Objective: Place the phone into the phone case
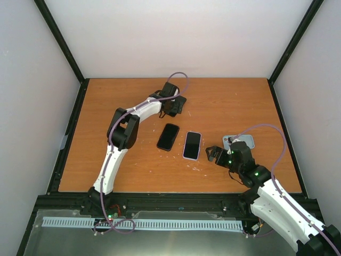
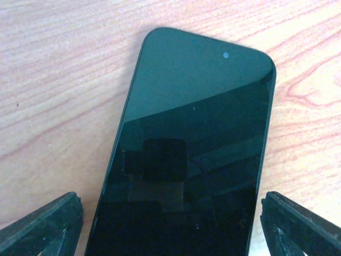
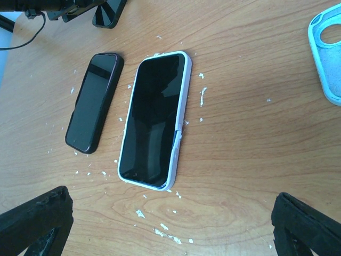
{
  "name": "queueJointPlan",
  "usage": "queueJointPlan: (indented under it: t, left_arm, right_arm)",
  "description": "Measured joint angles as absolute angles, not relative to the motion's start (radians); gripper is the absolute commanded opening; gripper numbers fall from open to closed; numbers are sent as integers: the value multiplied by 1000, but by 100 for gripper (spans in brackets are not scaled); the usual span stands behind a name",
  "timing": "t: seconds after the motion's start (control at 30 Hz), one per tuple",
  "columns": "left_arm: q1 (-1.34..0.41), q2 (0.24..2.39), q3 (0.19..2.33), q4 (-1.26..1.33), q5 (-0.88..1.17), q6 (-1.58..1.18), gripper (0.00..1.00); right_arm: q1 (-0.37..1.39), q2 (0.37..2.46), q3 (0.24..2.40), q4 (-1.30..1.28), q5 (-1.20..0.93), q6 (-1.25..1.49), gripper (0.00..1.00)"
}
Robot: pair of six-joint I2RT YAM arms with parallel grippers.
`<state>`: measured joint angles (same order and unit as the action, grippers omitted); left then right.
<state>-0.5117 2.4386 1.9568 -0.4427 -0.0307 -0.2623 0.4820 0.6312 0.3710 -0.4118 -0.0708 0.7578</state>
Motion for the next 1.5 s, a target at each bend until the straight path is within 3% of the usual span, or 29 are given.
queueJointPlan:
  t: [0.47, 0.8, 1.1, 1.27, 1.5]
  left_arm:
    - [-520, 2471, 2003, -456, -75, -225, 90]
    - [-534, 2471, 1997, -465, -136, -214, 75]
    - [-537, 2437, 1942, -451, -160, -224, 68]
    - [-536, 2390, 1882, -479, -192, -252, 62]
    - [-522, 2326, 1795, -502, -196, -290, 62]
  right_arm:
    - [482, 640, 347, -388, -62, 766, 100]
    - [482, 643, 341, -378, -62, 765, 100]
    - [482, 659, 363, -447, 22, 802, 100]
    - [480, 751, 445, -489, 78, 783, 100]
    - [414, 998, 665, -498, 132, 620, 98]
